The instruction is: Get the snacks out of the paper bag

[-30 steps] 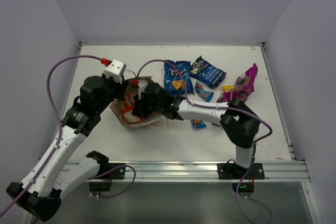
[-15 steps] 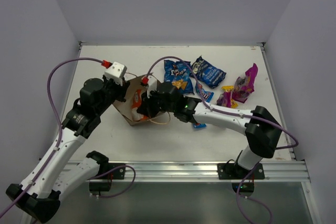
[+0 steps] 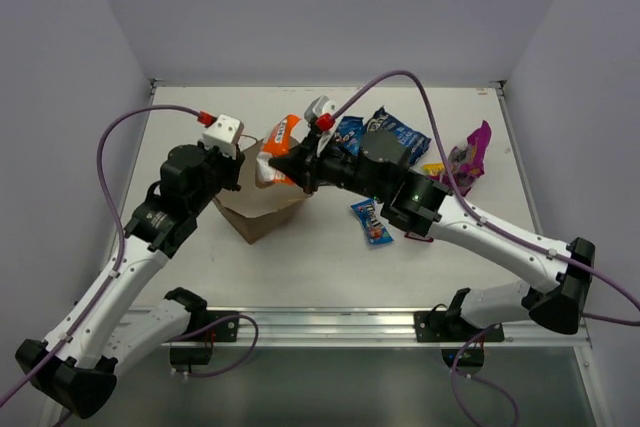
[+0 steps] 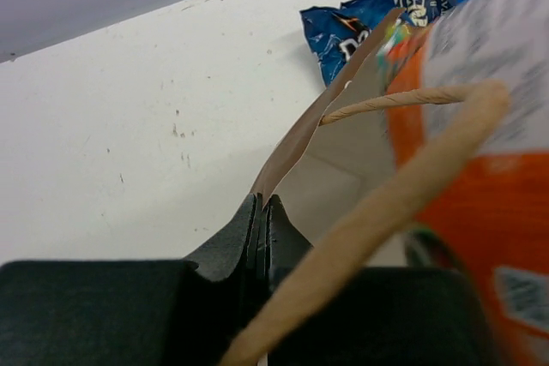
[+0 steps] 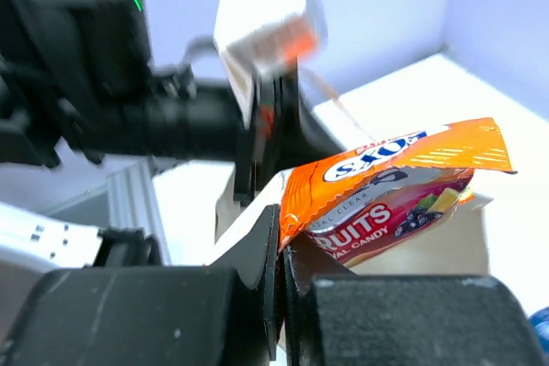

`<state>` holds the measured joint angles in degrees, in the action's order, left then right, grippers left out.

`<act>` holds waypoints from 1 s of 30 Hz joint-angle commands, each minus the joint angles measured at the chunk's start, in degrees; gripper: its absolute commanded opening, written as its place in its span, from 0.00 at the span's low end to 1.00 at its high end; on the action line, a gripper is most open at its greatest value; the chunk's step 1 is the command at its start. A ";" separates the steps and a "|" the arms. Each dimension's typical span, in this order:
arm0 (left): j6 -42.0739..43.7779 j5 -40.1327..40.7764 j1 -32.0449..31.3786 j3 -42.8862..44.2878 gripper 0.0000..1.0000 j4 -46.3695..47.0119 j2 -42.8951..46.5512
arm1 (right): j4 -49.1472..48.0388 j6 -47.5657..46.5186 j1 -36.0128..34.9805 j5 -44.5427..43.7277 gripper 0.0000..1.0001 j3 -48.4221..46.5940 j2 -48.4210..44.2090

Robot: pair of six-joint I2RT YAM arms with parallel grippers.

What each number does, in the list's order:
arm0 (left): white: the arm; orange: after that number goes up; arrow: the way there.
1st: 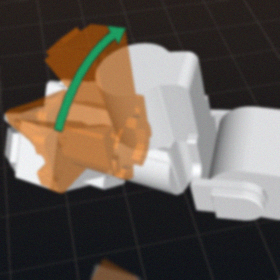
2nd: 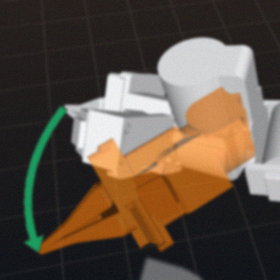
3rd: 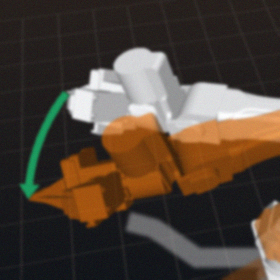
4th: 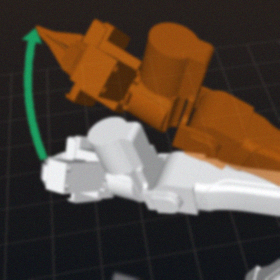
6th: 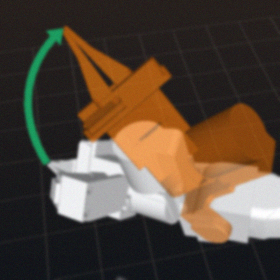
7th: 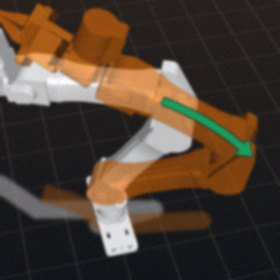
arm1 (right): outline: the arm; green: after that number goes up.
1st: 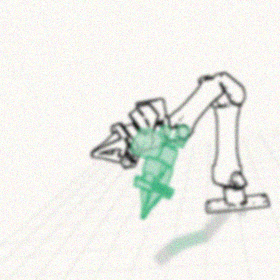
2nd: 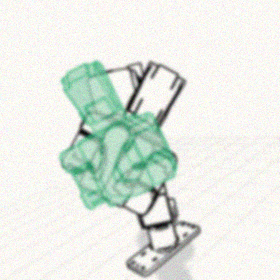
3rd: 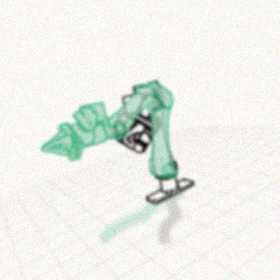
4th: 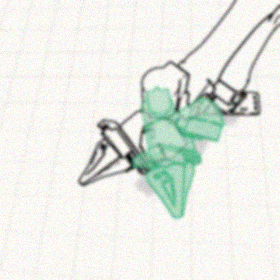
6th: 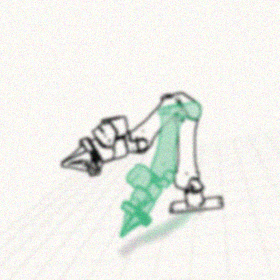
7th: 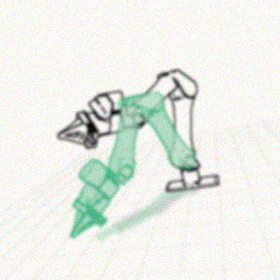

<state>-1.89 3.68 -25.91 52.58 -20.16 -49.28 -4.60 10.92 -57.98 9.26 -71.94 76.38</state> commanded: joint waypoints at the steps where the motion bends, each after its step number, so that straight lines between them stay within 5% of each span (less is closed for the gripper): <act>1: -0.65 3.95 -0.19 1.12 0.00 1.53 -0.91 | 0.10 -7.65 0.49 -5.46 0.00 -8.45 -3.51; 11: -6.36 14.68 1.91 6.57 0.00 -6.11 -8.37 | 14.26 -14.26 2.69 -21.45 0.00 -17.98 -8.87; 16: -8.83 9.25 11.38 8.42 0.00 -7.00 -9.96 | 20.76 -7.59 4.80 -22.53 0.00 -9.37 -13.18; 22: -10.41 10.29 13.52 9.91 0.00 -6.03 -11.63 | 23.15 -1.78 4.89 -19.89 0.00 3.63 -12.93; 30: -12.52 10.73 15.36 11.40 0.00 -4.80 -14.62 | 17.88 3.58 4.89 -14.80 0.00 10.86 3.76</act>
<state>-12.45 13.89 -11.60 61.32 -26.59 -62.96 18.09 11.14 -52.95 -8.25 -59.83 76.42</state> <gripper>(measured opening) 0.019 0.010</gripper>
